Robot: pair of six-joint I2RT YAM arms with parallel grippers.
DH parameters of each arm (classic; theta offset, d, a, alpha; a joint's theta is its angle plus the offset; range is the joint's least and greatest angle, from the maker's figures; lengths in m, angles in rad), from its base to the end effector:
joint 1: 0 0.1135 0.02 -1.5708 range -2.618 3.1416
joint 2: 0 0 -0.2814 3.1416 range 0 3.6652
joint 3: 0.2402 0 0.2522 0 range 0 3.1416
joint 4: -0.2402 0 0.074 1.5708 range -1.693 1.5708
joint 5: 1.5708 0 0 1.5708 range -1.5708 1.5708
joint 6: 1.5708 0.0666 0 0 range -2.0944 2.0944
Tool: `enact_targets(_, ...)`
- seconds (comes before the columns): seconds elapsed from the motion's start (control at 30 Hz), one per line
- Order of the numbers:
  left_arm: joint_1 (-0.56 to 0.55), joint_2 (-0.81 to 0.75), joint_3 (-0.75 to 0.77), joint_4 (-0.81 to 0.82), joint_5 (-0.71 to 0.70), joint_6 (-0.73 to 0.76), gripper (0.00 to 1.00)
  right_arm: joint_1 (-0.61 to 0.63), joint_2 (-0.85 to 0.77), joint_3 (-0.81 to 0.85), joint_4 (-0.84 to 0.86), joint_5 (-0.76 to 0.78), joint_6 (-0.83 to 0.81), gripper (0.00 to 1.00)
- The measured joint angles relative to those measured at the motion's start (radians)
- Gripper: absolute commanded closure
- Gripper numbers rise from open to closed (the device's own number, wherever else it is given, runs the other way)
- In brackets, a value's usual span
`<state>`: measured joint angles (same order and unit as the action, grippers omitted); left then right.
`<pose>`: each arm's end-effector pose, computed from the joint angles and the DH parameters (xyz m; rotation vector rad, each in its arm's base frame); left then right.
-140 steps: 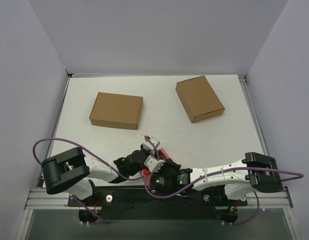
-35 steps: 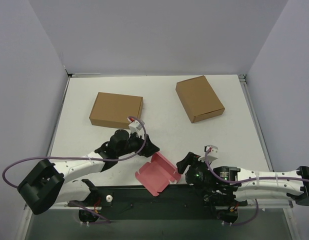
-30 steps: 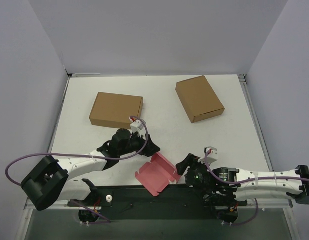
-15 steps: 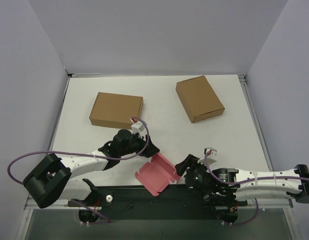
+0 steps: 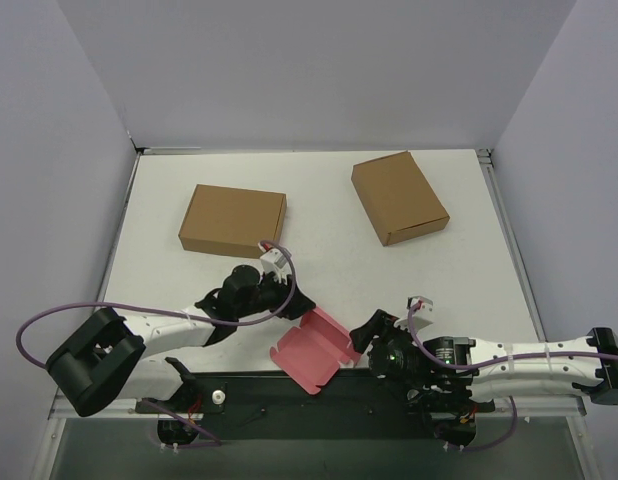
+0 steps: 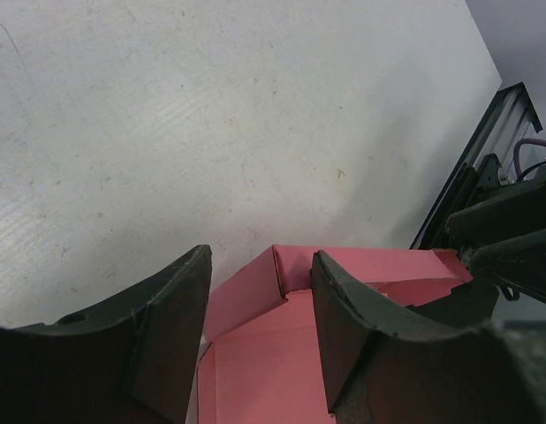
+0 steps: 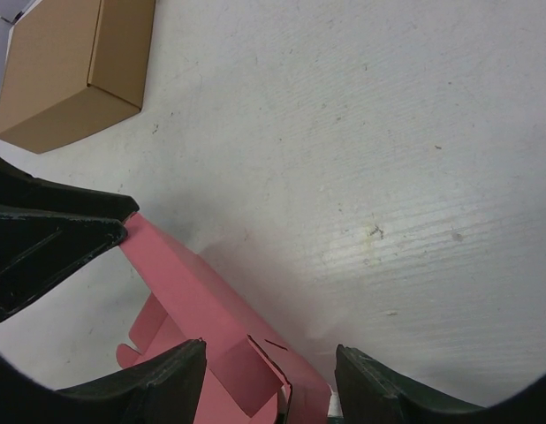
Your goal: Fold the paper box
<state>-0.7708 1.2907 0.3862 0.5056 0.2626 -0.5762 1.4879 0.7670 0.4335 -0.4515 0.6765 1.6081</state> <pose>0.1804 -0.1993 0.1747 0.3925 2.1007 -1.1011 0.0546 0.1536 0.1963 0.4721 2.2722 0.9331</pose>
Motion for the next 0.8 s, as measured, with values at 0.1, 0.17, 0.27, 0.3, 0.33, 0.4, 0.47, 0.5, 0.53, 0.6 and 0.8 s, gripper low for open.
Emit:
enact_targets(0.1, 0.0, 0.0, -0.019, 0.031, 0.007, -0.004, 0.49, 0.003, 0.003, 0.0, 0.0, 0.003, 0.001, 0.4)
enact_targets(0.17, 0.0, -0.001, -0.032, 0.048, 0.01, -0.008, 0.51, 0.006, 0.003, 0.0, 0.0, 0.004, 0.001, 0.4)
enact_targets(0.27, 0.0, -0.006, -0.049, 0.078, 0.015, -0.013, 0.51, 0.008, 0.003, 0.0, 0.0, 0.006, 0.005, 0.41)
enact_targets(0.3, 0.0, -0.006, -0.054, 0.085, 0.015, -0.015, 0.51, 0.009, 0.003, 0.0, 0.0, 0.008, 0.005, 0.41)
enact_targets(0.33, 0.0, -0.006, -0.057, 0.091, 0.016, -0.017, 0.52, 0.011, 0.003, 0.0, 0.0, 0.009, 0.006, 0.43)
enact_targets(0.4, 0.0, -0.007, -0.061, 0.1, 0.016, -0.019, 0.52, 0.015, 0.005, 0.0, 0.0, 0.011, 0.008, 0.46)
enact_targets(0.47, 0.0, -0.008, -0.064, 0.105, 0.016, -0.02, 0.52, 0.018, 0.013, 0.0, 0.0, 0.015, 0.01, 0.48)
enact_targets(0.5, 0.0, -0.01, -0.065, 0.105, 0.016, -0.022, 0.52, 0.019, 0.018, 0.0, 0.0, 0.015, 0.011, 0.5)
enact_targets(0.53, 0.0, -0.013, -0.066, 0.105, 0.015, -0.023, 0.52, 0.019, 0.024, 0.0, 0.0, 0.015, 0.011, 0.51)
enact_targets(0.6, 0.0, -0.021, -0.069, 0.104, 0.014, -0.023, 0.52, 0.019, 0.038, 0.0, 0.0, 0.015, 0.013, 0.56)
enact_targets(0.8, 0.0, -0.037, -0.077, 0.097, 0.011, -0.023, 0.52, 0.025, 0.087, 0.002, -0.003, 0.015, 0.019, 0.77)
